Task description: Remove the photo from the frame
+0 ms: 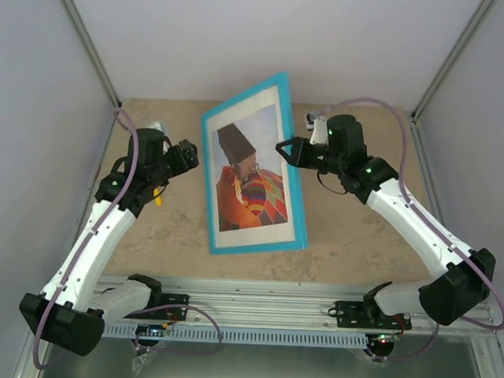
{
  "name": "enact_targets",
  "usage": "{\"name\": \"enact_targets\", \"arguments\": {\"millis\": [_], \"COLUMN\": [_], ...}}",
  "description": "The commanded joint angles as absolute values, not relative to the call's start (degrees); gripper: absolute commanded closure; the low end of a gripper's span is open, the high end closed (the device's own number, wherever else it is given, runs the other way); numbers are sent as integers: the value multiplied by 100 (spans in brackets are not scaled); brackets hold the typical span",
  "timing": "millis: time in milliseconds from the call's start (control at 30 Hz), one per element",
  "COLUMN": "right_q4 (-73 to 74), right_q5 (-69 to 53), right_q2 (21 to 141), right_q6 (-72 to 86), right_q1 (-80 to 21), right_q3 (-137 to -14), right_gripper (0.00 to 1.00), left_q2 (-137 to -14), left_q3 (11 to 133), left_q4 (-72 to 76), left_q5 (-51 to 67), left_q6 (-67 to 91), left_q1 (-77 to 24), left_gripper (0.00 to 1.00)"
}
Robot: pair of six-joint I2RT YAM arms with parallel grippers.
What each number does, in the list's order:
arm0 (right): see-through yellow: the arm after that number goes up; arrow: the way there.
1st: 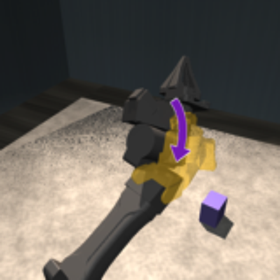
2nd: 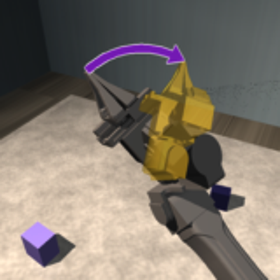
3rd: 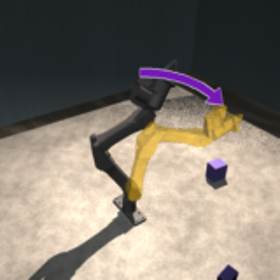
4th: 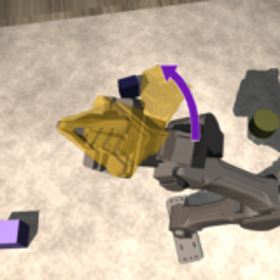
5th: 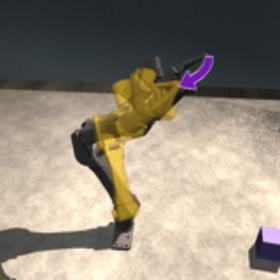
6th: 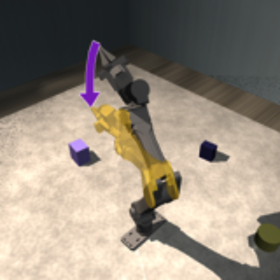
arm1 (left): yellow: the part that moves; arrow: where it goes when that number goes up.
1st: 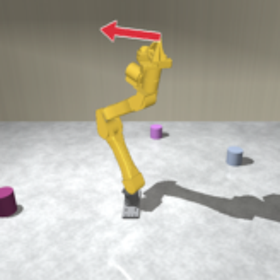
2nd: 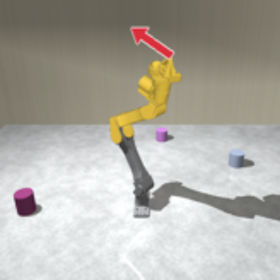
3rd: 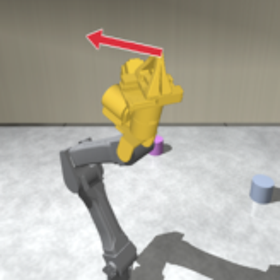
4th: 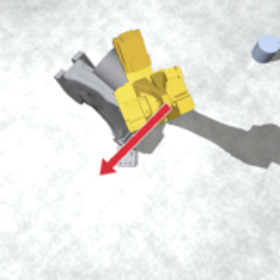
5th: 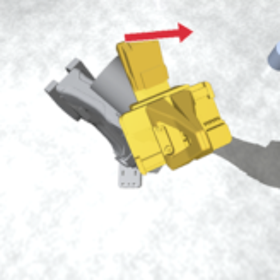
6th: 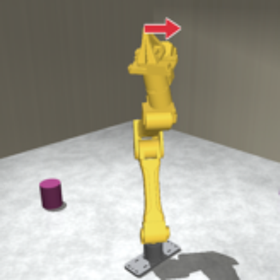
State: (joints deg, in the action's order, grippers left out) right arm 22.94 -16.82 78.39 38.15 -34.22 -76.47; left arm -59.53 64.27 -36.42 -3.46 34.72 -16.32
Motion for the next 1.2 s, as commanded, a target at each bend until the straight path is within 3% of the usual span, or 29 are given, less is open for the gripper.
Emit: {"name": "enact_targets", "arguments": {"millis": [0, 400, 633, 867, 1167], "right_q4": [1078, -1871, -3619, -4707, -5073], "right_q5": [-2570, -2712, -2656, -2621, -2918], "right_q2": [7471, 7367, 8036, 8918, 10308], "right_q6": [4565, 6060, 6770, 7026, 7031], "right_q1": [-2967, -2637, -2637, -2646, -2663], "right_q3": [-6947, -4050, -3021, -2740, -3226], "right_gripper": [100, 100, 100, 100, 100], "left_q2": [-6084, -6209, -6211, -6234, -6383], "left_q3": [6140, 5359, 4969, 4812, 4610], "left_q4": [-3628, -3527, -3461, -3525, -3399], "left_q5": [-13, -1, 324, 330, 268], "left_q6": [3453, 3543, 3558, 3376, 3279], "left_q1": [-1600, -1600, -1413, -1069, -923], "left_gripper": [14, 15, 15, 15, 15]}}
